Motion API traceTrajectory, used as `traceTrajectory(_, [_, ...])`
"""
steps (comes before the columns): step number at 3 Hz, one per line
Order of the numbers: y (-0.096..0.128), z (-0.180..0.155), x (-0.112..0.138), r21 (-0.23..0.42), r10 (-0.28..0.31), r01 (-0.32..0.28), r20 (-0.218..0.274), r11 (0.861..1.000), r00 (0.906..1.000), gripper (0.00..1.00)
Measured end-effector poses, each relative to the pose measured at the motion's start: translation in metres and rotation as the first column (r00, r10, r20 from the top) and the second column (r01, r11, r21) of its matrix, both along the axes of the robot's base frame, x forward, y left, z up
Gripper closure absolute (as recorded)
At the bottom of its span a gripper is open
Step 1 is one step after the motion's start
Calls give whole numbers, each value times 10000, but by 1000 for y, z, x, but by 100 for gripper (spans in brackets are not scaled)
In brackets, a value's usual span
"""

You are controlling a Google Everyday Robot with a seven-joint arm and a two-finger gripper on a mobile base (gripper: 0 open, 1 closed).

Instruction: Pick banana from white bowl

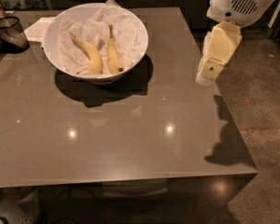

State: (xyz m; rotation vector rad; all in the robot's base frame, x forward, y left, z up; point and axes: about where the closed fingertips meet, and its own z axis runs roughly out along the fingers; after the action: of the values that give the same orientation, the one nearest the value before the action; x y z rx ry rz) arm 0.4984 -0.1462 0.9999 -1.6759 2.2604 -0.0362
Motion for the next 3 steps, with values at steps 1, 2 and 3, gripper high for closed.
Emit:
traceTrajectory(1, [16, -11, 11, 744, -256, 326, -937, 9967, 9953, 0])
traceTrajectory(2, [51, -14, 32, 1368, -203, 429, -1621, 9897, 9866, 0])
traceTrajectory(3, [89, -14, 56, 1722, -145, 473, -1872, 9839, 9822, 0])
